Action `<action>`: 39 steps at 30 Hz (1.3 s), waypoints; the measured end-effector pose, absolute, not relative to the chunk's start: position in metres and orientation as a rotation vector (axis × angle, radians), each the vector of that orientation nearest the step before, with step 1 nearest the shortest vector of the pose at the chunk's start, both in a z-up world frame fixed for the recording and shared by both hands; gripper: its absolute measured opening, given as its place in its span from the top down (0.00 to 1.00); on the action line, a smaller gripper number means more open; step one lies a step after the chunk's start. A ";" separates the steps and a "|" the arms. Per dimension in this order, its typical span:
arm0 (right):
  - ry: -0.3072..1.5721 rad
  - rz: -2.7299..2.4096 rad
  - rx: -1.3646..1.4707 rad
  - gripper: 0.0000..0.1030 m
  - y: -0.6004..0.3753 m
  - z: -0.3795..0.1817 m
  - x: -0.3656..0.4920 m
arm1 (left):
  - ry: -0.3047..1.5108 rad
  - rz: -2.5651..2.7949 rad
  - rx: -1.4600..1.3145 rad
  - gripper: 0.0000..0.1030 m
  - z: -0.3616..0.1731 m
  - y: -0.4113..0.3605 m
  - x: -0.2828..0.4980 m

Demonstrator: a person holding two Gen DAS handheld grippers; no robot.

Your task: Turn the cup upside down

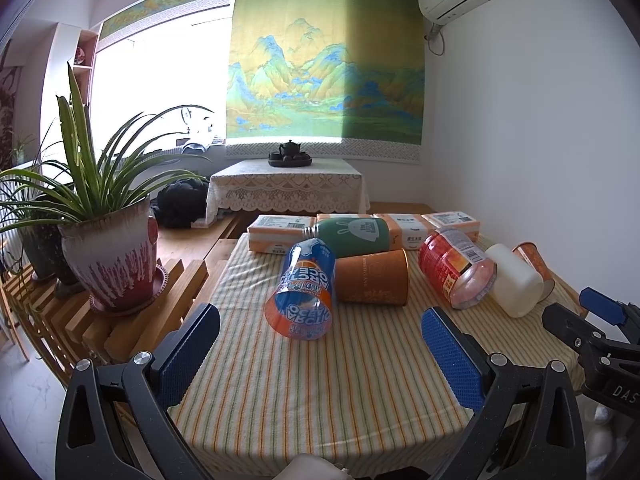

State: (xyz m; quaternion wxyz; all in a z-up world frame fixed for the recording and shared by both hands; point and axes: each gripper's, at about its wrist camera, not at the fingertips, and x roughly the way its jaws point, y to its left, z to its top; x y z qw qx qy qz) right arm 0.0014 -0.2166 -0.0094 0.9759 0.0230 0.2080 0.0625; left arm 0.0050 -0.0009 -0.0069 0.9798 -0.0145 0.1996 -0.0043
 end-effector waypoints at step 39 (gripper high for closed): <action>0.686 0.664 -0.567 0.18 -0.109 0.019 0.151 | 0.480 0.048 -0.055 0.01 -0.028 0.054 0.023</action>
